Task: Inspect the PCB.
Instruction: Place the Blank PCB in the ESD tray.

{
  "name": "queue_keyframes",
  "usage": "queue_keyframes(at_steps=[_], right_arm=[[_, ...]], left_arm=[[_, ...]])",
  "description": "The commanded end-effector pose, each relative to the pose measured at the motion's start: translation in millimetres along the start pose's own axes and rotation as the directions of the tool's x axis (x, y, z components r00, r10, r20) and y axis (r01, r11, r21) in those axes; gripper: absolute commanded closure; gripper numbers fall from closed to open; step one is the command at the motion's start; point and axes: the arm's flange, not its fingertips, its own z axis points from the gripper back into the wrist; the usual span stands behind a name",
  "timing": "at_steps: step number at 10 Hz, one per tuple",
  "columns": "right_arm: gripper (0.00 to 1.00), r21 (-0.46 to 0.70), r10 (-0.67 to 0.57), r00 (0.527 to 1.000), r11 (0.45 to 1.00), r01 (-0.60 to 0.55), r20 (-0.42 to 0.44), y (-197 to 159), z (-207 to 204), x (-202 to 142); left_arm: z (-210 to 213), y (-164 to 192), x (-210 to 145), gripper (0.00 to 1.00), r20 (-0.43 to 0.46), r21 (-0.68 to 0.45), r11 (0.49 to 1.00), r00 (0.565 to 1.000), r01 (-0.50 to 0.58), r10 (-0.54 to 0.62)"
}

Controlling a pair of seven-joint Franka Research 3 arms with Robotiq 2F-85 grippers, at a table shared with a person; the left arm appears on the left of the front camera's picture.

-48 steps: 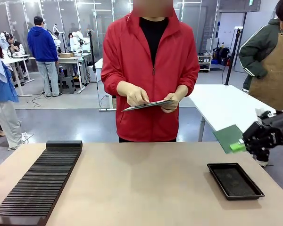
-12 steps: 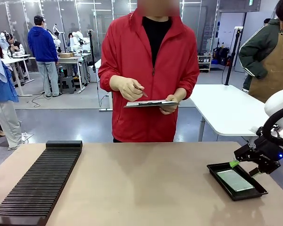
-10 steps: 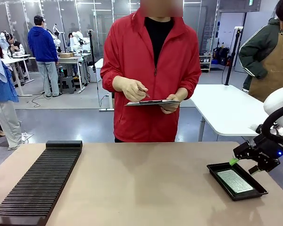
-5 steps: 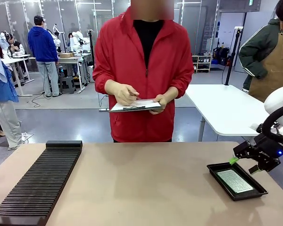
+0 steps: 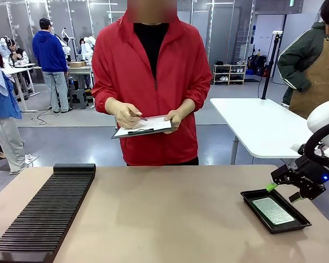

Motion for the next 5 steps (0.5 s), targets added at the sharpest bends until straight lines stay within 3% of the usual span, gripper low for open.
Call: queue_keyframes(at_steps=[1, 4, 5], right_arm=[[0.0, -0.003, 0.014, 1.0, 1.0, -0.014, -0.001, 0, -1, 1], [0.0, 0.0, 0.0, 1.0, 1.0, 0.0, 0.0, 0, 0, 0], [0.0, 0.045, -0.01, 0.999, 0.999, 0.011, -0.032, 5, 30, -8]], left_arm=[[0, 0, 0, 0.0, 0.001, -0.001, 1.0, 1.0, 0.001, -0.001], [0, 0, 0, 0.0, 0.001, -0.001, 1.0, 1.0, 0.001, -0.001], [0, 0, 0, 0.0, 0.001, -0.001, 1.0, 1.0, 0.001, -0.001]])
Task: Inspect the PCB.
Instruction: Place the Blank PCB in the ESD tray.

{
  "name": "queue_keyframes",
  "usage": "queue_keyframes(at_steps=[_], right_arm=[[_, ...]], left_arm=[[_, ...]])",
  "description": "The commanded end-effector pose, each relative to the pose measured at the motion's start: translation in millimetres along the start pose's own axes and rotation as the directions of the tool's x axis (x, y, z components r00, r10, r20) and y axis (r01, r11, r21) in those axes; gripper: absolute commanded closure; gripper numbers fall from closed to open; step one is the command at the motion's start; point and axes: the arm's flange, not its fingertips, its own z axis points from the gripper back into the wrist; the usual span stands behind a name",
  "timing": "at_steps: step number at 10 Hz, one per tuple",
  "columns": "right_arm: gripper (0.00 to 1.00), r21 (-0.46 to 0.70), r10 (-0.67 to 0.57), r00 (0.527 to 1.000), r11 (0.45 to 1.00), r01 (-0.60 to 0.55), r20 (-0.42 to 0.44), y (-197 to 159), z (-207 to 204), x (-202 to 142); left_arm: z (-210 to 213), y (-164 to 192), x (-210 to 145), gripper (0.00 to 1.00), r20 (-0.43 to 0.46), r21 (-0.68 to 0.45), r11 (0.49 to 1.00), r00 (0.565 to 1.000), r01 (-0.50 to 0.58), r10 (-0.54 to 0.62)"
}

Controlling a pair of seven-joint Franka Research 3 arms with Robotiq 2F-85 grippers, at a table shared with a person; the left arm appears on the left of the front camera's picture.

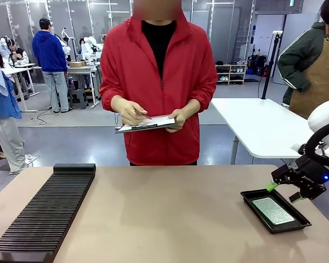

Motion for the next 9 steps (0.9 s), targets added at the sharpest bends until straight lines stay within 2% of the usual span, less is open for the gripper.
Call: queue_keyframes(at_steps=[1, 3, 5, 7, 9], right_arm=[[0.0, 0.084, -0.03, 0.999, 0.996, 0.033, -0.043, 6, 53, -16], [0.0, 0.233, -0.058, 0.995, 0.969, 0.075, -0.077, -4, 108, -37], [0.0, 0.399, -0.074, 0.986, 0.908, 0.129, -0.151, -39, 147, -56], [0.0, 0.58, -0.084, 0.982, 0.797, 0.167, -0.169, -84, 168, -90], [0.0, 0.722, -0.055, 0.983, 0.672, 0.166, -0.175, -120, 170, -118]], left_arm=[[0, 0, 0, 0.0, 0.001, -0.001, 1.0, 1.0, 0.001, -0.001], [0, 0, 0, 0.0, 0.001, -0.001, 1.0, 1.0, 0.001, -0.001], [0, 0, 0, 0.0, 0.001, -0.001, 1.0, 1.0, 0.001, -0.001], [0, 0, 0, 0.0, 0.001, -0.001, 1.0, 1.0, 0.001, -0.001], [0, 0, 0, 0.0, 0.001, -0.001, 1.0, 1.0, 0.001, -0.001]])
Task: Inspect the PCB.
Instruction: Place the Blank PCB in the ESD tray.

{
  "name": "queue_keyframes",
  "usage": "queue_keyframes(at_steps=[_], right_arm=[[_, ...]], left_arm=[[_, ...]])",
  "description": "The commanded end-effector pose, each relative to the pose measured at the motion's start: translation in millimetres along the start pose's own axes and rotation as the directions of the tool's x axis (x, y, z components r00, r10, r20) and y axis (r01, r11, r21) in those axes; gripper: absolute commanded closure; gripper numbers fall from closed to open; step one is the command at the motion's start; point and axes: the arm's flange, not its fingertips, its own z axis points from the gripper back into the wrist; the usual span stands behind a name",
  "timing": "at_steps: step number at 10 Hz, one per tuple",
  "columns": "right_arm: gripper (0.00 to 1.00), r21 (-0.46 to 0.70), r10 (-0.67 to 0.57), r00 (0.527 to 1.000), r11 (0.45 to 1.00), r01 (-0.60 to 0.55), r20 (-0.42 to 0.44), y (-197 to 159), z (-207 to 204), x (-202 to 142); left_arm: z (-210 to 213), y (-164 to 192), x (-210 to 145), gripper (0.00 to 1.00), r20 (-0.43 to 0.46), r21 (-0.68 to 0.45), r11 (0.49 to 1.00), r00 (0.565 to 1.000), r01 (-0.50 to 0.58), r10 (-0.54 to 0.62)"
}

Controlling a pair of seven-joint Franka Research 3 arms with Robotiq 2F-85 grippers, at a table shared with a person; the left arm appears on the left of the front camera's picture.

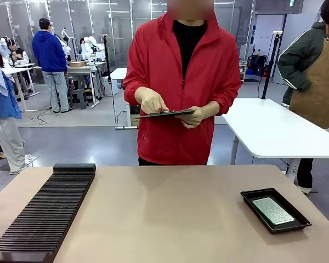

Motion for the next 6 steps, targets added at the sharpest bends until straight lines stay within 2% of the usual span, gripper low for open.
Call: queue_keyframes(at_steps=[1, 3, 4, 6], right_arm=[[0.0, 0.123, 0.017, 0.999, 0.992, -0.013, -0.027, -32, 8, 4], [0.0, 0.216, 0.029, 1.0, 0.976, -0.028, -0.005, -48, -5, 16], [0.0, 0.123, -0.002, 1.0, 0.992, 0.003, -0.011, -33, 4, -8], [0.0, 0.123, -0.002, 1.0, 0.992, 0.003, -0.011, -33, 4, -8]], left_arm=[[0, 0, 0, 0.0, 0.001, -0.001, 1.0, 1.0, 0.002, -0.002], [0, 0, 0, 0.0, 0.001, -0.001, 1.0, 1.0, 0.002, -0.002], [0, 0, 0, 0.0, 0.001, -0.001, 1.0, 1.0, 0.002, -0.002], [0, 0, 0, 0.0, 0.001, -0.001, 1.0, 1.0, 0.002, -0.002]])
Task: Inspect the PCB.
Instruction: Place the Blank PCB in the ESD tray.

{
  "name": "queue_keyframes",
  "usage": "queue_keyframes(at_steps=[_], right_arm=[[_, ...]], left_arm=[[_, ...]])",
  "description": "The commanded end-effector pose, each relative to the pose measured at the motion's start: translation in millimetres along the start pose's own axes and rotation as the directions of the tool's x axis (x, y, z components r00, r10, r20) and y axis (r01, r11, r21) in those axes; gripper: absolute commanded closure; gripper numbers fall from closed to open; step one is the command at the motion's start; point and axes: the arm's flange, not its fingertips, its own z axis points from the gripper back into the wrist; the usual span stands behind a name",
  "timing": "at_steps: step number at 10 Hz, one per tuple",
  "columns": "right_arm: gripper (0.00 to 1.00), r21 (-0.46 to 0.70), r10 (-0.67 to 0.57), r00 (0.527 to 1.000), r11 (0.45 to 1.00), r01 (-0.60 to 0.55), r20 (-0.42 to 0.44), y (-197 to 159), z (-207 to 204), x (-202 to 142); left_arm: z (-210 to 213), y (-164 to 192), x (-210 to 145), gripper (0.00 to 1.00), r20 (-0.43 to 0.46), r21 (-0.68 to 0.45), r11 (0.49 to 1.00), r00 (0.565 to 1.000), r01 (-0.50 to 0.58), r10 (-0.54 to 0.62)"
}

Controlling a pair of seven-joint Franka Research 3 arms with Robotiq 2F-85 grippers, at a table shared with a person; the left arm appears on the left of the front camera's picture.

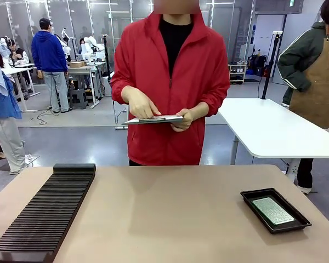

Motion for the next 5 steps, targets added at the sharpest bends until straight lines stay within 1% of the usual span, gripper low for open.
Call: queue_keyframes(at_steps=[1, 5], right_arm=[[0.0, -0.028, -0.007, 1.0, 1.0, 0.007, -0.001, 10.3, 1.5, -5.1], [0.0, -0.028, -0.007, 1.0, 1.0, 0.007, -0.001, 10.3, 1.5, -5.1]], left_arm=[[0.0, -0.4, -0.4, 0.0, 0.001, -0.001, 1.0, 1.0, 0.002, -0.002], [0.0, -0.4, -0.4, 0.0, 0.001, -0.001, 1.0, 1.0, 0.002, -0.002]])
